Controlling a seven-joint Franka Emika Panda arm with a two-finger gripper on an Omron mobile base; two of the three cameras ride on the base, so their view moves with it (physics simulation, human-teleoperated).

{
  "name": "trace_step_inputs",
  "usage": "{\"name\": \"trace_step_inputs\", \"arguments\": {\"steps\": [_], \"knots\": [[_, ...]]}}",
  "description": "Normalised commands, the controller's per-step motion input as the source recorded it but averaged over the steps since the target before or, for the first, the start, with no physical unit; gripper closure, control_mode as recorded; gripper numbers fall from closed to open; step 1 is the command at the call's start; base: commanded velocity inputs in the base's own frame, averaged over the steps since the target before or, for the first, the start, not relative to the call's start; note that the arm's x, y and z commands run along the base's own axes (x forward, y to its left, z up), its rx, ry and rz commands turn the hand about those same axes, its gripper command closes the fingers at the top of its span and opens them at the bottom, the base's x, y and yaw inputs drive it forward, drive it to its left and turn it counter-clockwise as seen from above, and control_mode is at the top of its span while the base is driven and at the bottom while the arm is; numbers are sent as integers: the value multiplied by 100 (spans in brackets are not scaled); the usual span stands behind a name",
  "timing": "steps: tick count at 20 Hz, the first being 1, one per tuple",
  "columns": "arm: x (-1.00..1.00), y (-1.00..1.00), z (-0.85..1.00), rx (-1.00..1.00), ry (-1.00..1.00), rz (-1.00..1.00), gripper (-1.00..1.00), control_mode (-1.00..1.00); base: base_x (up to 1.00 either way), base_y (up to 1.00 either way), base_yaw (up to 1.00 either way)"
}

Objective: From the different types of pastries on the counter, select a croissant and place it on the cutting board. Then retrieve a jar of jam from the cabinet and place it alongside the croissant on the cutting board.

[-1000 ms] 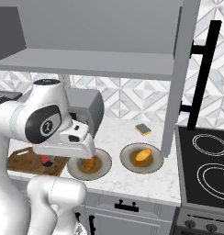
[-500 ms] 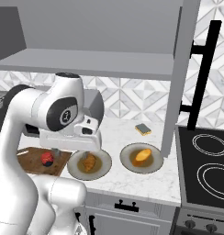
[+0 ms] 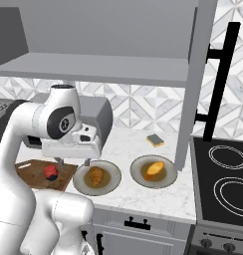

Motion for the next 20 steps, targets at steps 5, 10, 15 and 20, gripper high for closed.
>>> {"name": "trace_step_inputs", "arguments": {"steps": [5, 10, 15, 20], "knots": [[47, 0, -45, -10, -3, 0, -100, -100, 0, 0, 0], [30, 13, -15, -2, -6, -5, -100, -100, 0, 0, 0], [20, 0, 0, 0, -10, -10, -100, -100, 0, 0, 0], [19, -1, -8, 0, -10, -10, -100, -100, 0, 0, 0]]}}
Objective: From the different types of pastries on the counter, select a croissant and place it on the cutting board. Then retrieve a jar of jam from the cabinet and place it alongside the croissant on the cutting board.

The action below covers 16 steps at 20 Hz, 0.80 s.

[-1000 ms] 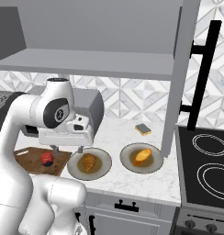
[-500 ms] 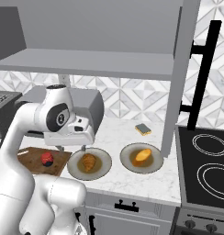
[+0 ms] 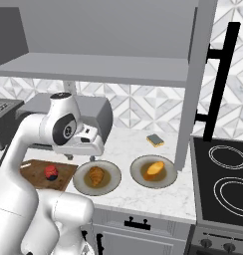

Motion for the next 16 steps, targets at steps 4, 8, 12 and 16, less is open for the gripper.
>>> {"name": "trace_step_inputs", "arguments": {"steps": [4, 8, 12, 16], "knots": [[13, 0, -18, 2, -9, -10, -100, -100, 0, 0, 0], [21, 0, -29, 3, -9, -8, -100, -100, 0, 0, 0], [29, 2, -31, 2, -9, -7, -100, -100, 0, 0, 0], [50, 5, -34, 0, -4, -4, -100, -100, 0, 0, 0]]}}
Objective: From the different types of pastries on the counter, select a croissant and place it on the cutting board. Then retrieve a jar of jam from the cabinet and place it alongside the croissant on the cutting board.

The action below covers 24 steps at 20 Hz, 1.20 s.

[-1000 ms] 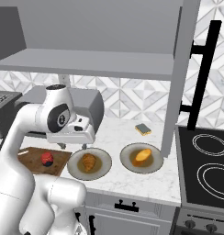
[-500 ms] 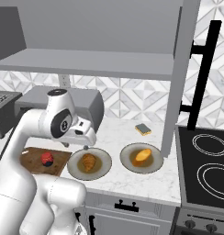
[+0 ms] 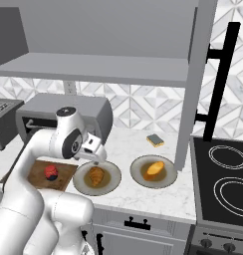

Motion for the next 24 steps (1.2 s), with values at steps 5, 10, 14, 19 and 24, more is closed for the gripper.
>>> {"name": "trace_step_inputs", "arguments": {"steps": [5, 10, 14, 19, 24], "knots": [[72, -10, -27, 3, 0, 0, -100, -100, 0, 0, 0], [30, -13, -6, 2, 0, 1, -100, -100, 0, 0, 0], [0, 0, -36, 0, 14, 13, -100, -100, 0, 0, 0], [3, 0, -18, 0, 7, 16, -100, -100, 0, 0, 0], [0, 9, -12, 0, 3, 2, -100, -100, 0, 0, 0]]}}
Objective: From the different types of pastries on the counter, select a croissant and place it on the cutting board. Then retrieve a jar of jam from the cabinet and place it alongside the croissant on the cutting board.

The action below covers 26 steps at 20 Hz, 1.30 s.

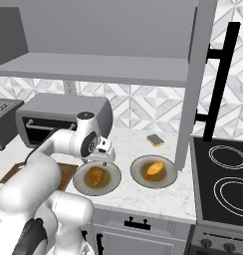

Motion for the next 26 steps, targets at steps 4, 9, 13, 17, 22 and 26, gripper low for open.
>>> {"name": "trace_step_inputs", "arguments": {"steps": [4, 9, 13, 17, 22, 26], "knots": [[1, 27, -30, 0, 3, 7, -100, -100, 0, 0, 0], [14, -17, -7, 0, 6, 11, -100, -100, 0, 0, 0], [6, -8, -15, 0, 6, 12, -100, -100, 0, 0, 0], [12, 3, -28, 0, 0, 11, -100, -100, 0, 0, 0], [6, 0, -35, 0, 0, 10, -100, -100, 0, 0, 0], [1, 0, -28, 0, 0, 10, -100, -100, 0, 0, 0]]}}
